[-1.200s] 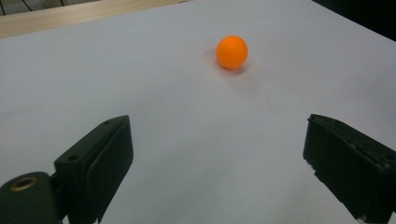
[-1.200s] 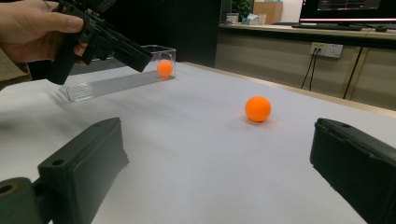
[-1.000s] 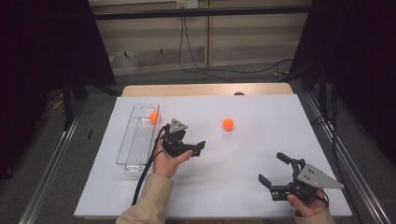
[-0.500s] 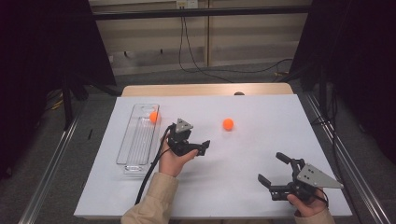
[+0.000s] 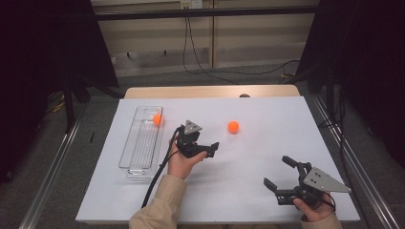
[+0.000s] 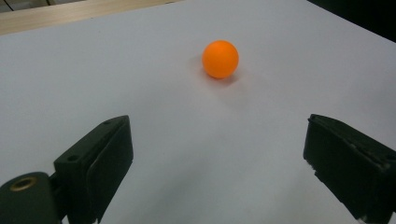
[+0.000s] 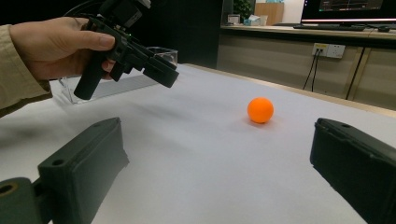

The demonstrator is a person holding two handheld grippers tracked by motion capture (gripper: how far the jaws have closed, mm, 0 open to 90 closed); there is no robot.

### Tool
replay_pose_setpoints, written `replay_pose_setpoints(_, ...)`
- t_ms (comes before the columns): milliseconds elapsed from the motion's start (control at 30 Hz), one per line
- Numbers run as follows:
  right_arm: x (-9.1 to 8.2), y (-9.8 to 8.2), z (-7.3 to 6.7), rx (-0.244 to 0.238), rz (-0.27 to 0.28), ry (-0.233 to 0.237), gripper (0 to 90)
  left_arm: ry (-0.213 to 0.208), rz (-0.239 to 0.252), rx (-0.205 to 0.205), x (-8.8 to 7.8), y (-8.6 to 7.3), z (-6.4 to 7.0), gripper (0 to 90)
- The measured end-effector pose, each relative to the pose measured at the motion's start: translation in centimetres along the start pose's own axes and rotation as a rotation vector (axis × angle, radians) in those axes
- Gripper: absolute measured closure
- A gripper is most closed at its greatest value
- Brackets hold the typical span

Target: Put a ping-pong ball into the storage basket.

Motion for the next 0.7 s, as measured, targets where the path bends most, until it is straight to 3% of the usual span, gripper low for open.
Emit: replay_pose_setpoints(700,0.04,-0.08,0.12,0.008,-0.001,0.001,2.5,-0.011,-0.014,0.005,0.92,0.52,0.53,8.0)
Point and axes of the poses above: each handheld gripper's, and its own axes: x roughly forward along the jaws, y roughly out of its top, z roughly to its right, the point moved 4 cm from there along x, roughly forward along the jaws, and after that the axes turned 15 degrees about -z, right-handed, at the moved point
